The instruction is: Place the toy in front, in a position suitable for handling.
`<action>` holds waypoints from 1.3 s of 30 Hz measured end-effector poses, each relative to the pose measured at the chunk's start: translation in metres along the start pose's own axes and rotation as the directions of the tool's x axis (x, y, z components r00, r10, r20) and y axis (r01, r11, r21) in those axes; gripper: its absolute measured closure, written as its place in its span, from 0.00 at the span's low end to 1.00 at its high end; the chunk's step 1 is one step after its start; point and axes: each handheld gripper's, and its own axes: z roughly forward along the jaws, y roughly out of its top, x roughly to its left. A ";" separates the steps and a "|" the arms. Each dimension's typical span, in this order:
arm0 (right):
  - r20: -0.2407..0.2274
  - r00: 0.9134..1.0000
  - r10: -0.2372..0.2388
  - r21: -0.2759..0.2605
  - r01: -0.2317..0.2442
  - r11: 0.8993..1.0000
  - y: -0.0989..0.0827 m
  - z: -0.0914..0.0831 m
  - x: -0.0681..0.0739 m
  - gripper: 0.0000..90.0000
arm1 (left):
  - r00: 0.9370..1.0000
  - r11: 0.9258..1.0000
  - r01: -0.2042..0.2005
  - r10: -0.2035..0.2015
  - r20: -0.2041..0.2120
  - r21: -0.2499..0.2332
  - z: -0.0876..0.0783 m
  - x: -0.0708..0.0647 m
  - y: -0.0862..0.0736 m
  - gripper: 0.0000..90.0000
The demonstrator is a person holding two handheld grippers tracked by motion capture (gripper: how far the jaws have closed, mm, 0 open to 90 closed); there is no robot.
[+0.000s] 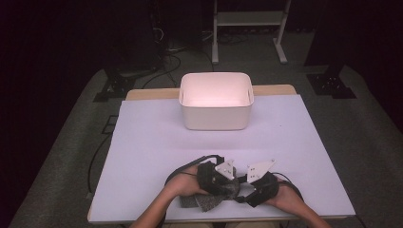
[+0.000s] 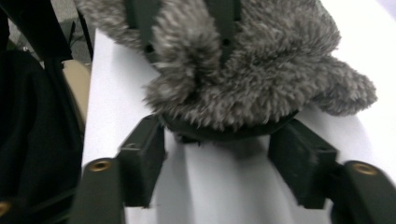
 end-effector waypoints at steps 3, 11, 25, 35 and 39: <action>0.000 1.000 0.010 -0.022 -0.010 1.000 0.000 0.001 -0.003 0.27 | 1.000 1.000 -0.008 0.008 -0.006 0.001 0.002 -0.001 0.002 0.82; 0.013 1.000 -0.022 0.003 0.022 1.000 0.003 0.009 0.000 0.26 | 1.000 1.000 -0.004 0.004 0.010 0.001 0.001 0.001 0.001 0.82; 0.015 0.998 -0.064 0.010 0.064 0.998 0.009 0.018 -0.003 0.20 | 1.000 0.999 -0.002 0.002 0.011 -0.033 0.004 0.002 0.003 0.81; 0.010 0.998 -0.055 0.004 0.055 0.998 0.009 0.018 -0.004 0.21 | 0.999 1.000 0.000 0.000 -0.043 -0.001 0.001 0.006 0.007 0.83; 0.011 0.999 -0.054 0.003 0.054 0.999 0.009 0.018 -0.003 0.21 | 0.997 0.998 0.052 -0.053 -0.053 -0.024 -0.010 0.011 -0.009 0.83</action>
